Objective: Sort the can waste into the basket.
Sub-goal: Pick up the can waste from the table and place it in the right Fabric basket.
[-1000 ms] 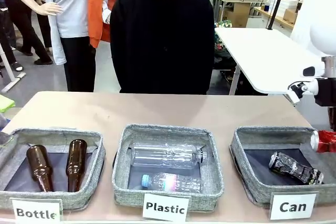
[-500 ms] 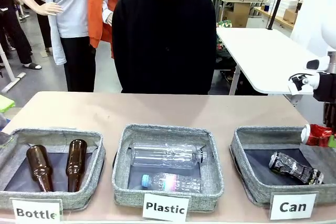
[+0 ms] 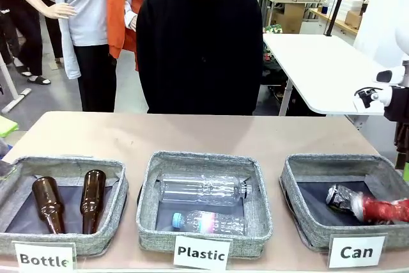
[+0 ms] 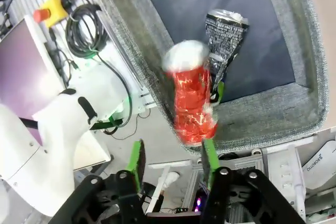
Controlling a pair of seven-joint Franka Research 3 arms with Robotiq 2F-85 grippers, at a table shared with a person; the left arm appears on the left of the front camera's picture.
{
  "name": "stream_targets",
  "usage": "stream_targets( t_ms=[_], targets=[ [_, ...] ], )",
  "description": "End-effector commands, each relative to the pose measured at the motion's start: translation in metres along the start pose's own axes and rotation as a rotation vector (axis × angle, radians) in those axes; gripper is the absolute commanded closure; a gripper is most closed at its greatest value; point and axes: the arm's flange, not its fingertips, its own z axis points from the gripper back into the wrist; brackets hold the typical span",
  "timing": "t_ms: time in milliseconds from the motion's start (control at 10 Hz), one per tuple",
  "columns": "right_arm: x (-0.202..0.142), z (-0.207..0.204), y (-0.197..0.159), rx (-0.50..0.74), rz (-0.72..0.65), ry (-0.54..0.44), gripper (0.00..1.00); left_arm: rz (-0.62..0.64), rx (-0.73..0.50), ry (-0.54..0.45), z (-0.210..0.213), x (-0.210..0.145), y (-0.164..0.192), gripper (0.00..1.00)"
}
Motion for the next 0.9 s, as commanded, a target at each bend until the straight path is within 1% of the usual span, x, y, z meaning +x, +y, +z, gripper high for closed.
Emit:
stream_targets(
  t_ms=[0, 100, 200, 300, 400, 500, 600, 700, 800],
  targets=[
    [0.000, 0.008, -0.004, 0.008, -0.001, -0.038, 0.00, 0.017, -0.008, 0.006, 0.001, -0.004, 0.000, 0.00],
    [0.000, 0.009, -0.005, 0.016, 0.003, -0.048, 0.00, 0.017, -0.008, 0.006, 0.001, -0.004, 0.000, 0.00],
    [0.000, 0.012, -0.005, 0.048, -0.010, -0.082, 0.00, 0.017, -0.008, 0.006, 0.001, -0.004, 0.000, 0.00],
    [0.001, 0.016, -0.005, 0.102, -0.042, -0.141, 0.00, 0.017, -0.008, 0.006, 0.001, -0.004, 0.000, 0.00],
    [0.013, 0.003, 0.002, 0.196, -0.098, -0.244, 0.00, 0.017, -0.008, 0.006, 0.001, -0.004, 0.000, 0.00],
    [0.018, 0.006, 0.004, 0.315, -0.189, -0.362, 0.00, 0.017, -0.008, 0.006, 0.001, -0.004, 0.000, 0.00],
    [0.020, 0.014, -0.001, 0.563, -0.509, -0.693, 0.00, 0.017, -0.008, 0.006, 0.001, -0.004, 0.000, 0.00],
    [0.029, 0.010, 0.002, 0.667, -0.635, -0.846, 0.00, 0.017, -0.008, 0.006, 0.001, -0.004, 0.000, 0.00],
    [0.029, 0.015, 0.005, 0.731, -0.691, -1.024, 0.00, 0.017, -0.008, 0.006, 0.001, -0.004, 0.000, 0.00]
  ],
)
